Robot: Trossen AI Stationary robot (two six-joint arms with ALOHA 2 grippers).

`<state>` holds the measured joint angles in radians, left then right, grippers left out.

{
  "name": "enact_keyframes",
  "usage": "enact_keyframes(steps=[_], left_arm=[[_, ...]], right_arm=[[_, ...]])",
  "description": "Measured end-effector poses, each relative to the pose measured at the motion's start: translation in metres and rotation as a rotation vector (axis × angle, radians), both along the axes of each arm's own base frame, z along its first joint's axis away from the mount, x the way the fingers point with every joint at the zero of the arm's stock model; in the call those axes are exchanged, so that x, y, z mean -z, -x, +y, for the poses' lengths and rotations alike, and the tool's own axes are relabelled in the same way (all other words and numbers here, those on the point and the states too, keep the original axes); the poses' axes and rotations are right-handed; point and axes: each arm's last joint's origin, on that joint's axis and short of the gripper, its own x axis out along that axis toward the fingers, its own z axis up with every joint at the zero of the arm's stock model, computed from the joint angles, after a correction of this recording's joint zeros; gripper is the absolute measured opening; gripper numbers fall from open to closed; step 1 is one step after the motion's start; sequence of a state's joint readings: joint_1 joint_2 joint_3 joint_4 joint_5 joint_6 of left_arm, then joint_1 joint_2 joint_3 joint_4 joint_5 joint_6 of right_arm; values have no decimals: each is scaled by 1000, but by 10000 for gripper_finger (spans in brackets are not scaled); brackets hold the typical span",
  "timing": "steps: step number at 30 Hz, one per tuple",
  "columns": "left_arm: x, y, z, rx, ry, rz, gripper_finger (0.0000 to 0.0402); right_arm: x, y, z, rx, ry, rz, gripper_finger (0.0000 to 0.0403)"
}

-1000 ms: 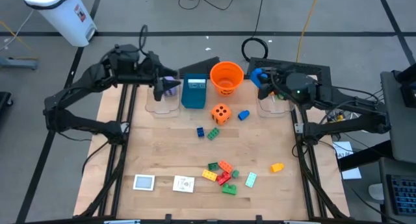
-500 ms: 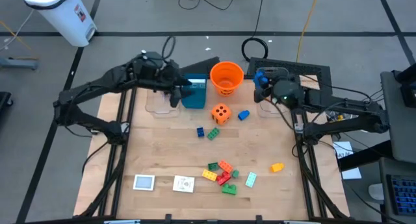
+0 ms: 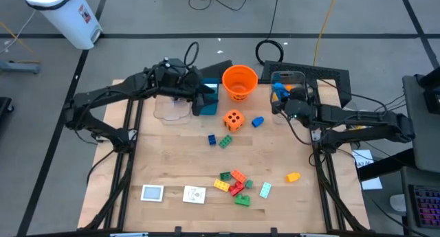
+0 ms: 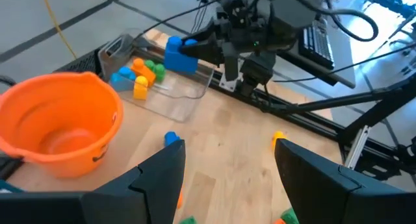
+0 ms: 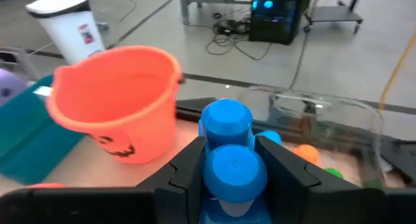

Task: Pick & Place Toys
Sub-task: Put the blue game piece into the right transparent bin

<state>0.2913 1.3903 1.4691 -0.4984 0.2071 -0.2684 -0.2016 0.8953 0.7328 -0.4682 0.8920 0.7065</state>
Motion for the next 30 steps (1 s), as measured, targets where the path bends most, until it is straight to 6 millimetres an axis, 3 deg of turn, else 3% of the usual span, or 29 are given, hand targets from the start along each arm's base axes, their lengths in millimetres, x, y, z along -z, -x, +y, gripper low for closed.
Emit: enact_keyframes(steps=[10, 23, 30], left_arm=[[-5, -1, 0, -8, -8, -46, 246], [-9, -2, 2, -39, -31, -92, 246], [-9, -2, 4, -78, -46, -90, 246]], right_arm=[[37, 18, -11, 90, -33, -17, 113], [46, 38, -49, 116, -149, 76, 110], [53, 37, -64, 150, -179, 80, 117]])
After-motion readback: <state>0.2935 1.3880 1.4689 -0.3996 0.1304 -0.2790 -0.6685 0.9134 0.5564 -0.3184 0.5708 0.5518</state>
